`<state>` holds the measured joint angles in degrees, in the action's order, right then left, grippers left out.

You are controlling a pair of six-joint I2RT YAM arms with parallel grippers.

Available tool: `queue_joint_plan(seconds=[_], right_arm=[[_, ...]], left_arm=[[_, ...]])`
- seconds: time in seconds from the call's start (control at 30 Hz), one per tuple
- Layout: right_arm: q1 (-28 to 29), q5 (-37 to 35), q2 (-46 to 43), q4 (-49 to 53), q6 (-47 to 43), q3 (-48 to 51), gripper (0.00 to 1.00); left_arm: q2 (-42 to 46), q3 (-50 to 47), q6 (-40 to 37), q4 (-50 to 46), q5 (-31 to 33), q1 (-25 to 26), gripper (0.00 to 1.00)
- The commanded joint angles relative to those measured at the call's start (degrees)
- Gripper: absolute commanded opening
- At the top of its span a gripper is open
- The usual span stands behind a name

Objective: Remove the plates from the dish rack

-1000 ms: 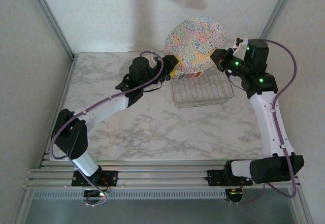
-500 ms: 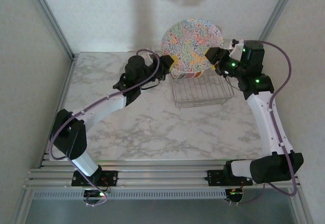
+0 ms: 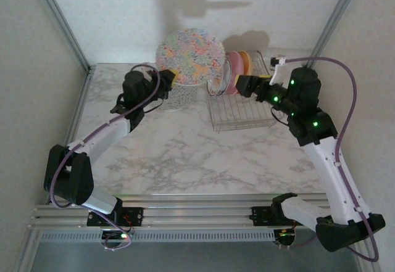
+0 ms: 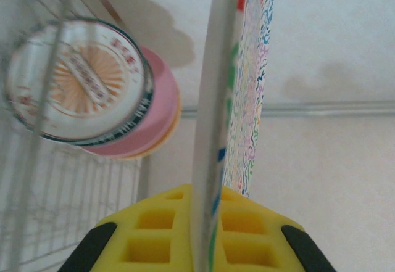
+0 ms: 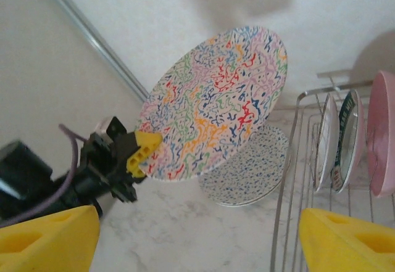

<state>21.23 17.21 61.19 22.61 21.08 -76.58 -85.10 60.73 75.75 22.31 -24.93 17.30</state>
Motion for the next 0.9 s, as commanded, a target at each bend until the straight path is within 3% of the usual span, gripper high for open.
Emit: queue_joint_plan(seconds=[0.0, 0.13, 0.33, 0.87], right_arm=[[4.56, -7.55, -2.37, -1.84, -10.86, 4.15, 0.85], [10.43, -13.69, -3.80, -1.94, -14.60, 7.32, 0.85], [14.96, -16.49, -2.22, -2.56, -15.02, 7.60, 0.85], [16.25, -16.69, 1.26, -2.11, -13.79, 5.56, 0.85]], left_arm=[[3.27, -3.93, -1.86, 2.49, -0.52, -4.08, 0.00], [2.97, -9.88, -1.73, 3.84, 0.48, -8.38, 0.00], [-1.14, -14.10, -3.53, 6.81, 1.96, -10.80, 0.00], [-15.36, -12.03, -6.30, 13.33, 1.31, -11.31, 0.00]])
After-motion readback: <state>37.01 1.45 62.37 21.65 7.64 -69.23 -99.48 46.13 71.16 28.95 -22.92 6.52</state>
